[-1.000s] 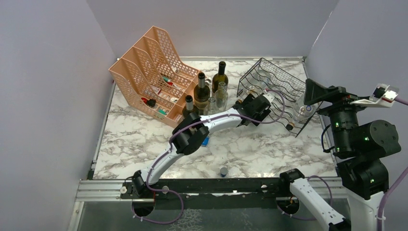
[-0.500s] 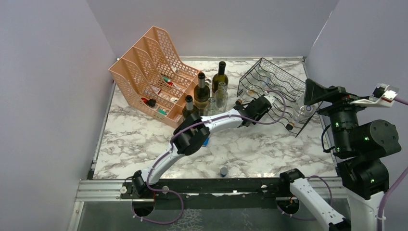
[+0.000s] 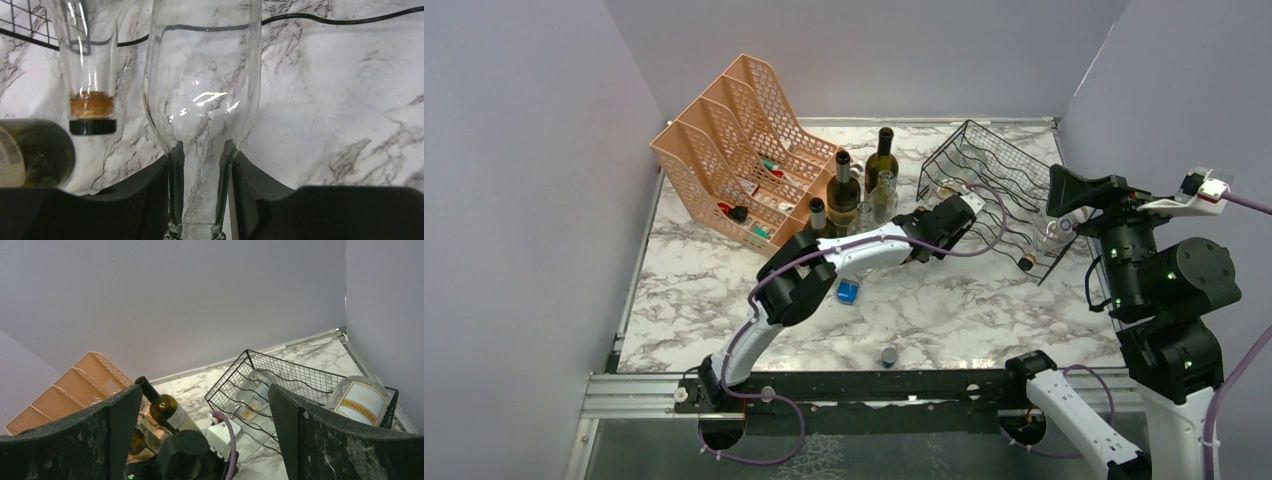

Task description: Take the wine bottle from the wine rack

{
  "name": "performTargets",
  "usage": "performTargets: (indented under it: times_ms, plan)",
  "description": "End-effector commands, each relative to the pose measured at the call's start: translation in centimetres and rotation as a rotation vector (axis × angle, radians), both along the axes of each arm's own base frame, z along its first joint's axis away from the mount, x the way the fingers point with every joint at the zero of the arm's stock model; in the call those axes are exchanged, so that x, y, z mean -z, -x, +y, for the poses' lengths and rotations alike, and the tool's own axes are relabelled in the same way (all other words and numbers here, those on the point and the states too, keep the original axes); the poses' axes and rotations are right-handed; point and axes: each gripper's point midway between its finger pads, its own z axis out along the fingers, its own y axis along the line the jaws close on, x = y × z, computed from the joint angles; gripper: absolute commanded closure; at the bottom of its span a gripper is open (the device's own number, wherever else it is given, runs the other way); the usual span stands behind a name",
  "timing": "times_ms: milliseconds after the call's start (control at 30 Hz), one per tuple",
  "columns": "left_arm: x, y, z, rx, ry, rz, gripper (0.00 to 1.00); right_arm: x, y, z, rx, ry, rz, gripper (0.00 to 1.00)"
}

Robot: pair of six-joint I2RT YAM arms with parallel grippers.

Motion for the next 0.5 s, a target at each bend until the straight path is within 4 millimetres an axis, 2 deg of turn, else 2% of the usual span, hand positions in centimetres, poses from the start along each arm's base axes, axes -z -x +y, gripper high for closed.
performTargets:
  times_ms: [0, 133, 267, 467]
  plan:
    - [-5.5, 1.4, 0.4, 0.004, 0.104, -0.015, 0.9, 1.0, -0.4, 0.0, 0.004, 0.046, 0.031, 0.01]
    - [-6.8, 3.2, 1.9, 0.012, 0.115, -0.004, 0.95, 1.4, -0.5, 0.8, -0.044, 0.094, 0.033, 0.0]
    - [-6.9, 5.7, 3.8, 0.023, 0.1, 0.03, 0.97, 2.2, -0.9, 1.6, -0.083, 0.133, 0.047, 0.0]
    - [-7.3, 9.7, 6.0, 0.05, 0.103, 0.077, 1.0, 6.1, -2.6, 1.8, -0.085, 0.202, 0.238, 0.0]
